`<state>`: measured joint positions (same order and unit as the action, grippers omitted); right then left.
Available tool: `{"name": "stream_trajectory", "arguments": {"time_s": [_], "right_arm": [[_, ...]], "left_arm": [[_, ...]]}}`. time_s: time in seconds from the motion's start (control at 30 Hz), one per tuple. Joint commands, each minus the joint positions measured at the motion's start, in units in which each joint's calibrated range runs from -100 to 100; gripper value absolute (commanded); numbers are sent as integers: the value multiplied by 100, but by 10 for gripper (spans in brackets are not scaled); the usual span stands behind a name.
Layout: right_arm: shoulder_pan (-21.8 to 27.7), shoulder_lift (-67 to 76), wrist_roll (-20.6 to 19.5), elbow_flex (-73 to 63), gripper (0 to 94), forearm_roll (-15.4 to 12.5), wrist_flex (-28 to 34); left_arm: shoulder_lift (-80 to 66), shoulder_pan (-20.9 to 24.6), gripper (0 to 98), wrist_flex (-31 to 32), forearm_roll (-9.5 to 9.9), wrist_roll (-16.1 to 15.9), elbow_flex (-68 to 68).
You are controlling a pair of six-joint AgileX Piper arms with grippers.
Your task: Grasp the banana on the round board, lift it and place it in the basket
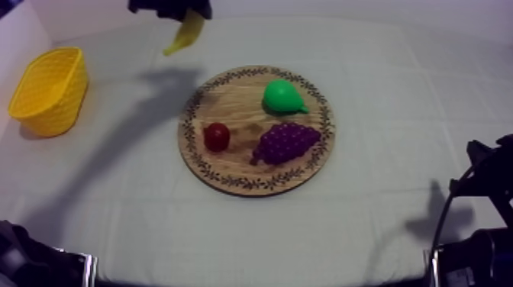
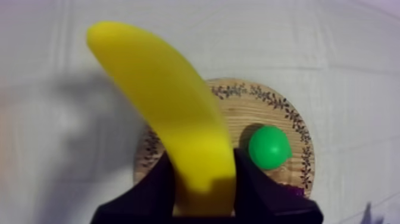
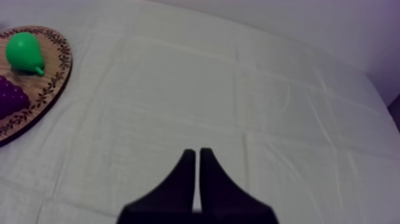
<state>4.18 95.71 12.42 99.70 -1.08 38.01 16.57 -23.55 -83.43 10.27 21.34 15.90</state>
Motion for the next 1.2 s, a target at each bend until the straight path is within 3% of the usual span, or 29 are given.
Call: {"name": "stream_trajectory", "arguments": {"time_s": [0.0, 0.2, 0.6, 1.17], "right_arm": [[3, 4, 1, -3, 6, -2, -2], [3, 4, 1, -3, 6, -2, -2], [3, 4, 1, -3, 6, -2, -2], [3, 4, 1, -3, 6, -2, -2]], "left_arm": [[-714, 96, 223, 15, 79, 3, -263], [-1633, 612, 232, 164, 244, -86, -1163], [-2298, 2051, 243, 1275, 306, -537, -2802], [-1353, 3214, 236, 1827, 308, -941, -2784]]}}
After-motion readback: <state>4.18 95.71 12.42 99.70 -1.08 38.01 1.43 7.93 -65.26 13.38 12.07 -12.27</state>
